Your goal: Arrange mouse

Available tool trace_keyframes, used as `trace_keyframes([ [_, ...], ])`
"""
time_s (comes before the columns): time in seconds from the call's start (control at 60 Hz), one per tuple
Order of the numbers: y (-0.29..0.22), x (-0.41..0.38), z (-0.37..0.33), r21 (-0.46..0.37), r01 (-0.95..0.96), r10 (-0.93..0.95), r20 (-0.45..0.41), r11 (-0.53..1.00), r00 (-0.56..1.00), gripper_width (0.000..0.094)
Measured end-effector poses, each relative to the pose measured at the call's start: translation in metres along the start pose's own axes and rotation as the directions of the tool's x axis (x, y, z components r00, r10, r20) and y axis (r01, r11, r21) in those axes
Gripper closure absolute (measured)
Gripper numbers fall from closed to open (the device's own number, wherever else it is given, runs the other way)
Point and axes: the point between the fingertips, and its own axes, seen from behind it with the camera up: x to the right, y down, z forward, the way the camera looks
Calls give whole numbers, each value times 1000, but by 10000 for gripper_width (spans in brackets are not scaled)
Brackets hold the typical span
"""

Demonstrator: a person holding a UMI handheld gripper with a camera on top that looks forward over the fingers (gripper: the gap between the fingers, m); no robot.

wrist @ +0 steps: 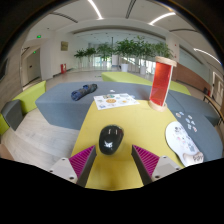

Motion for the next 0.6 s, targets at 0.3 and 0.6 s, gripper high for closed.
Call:
trace_keyframes([
  [0.3,-36,-10,81,12,-30,30,-16,999,999,349],
  [0.6,-30,-10,89,-9,17,-17,-12,1000,1000,470],
])
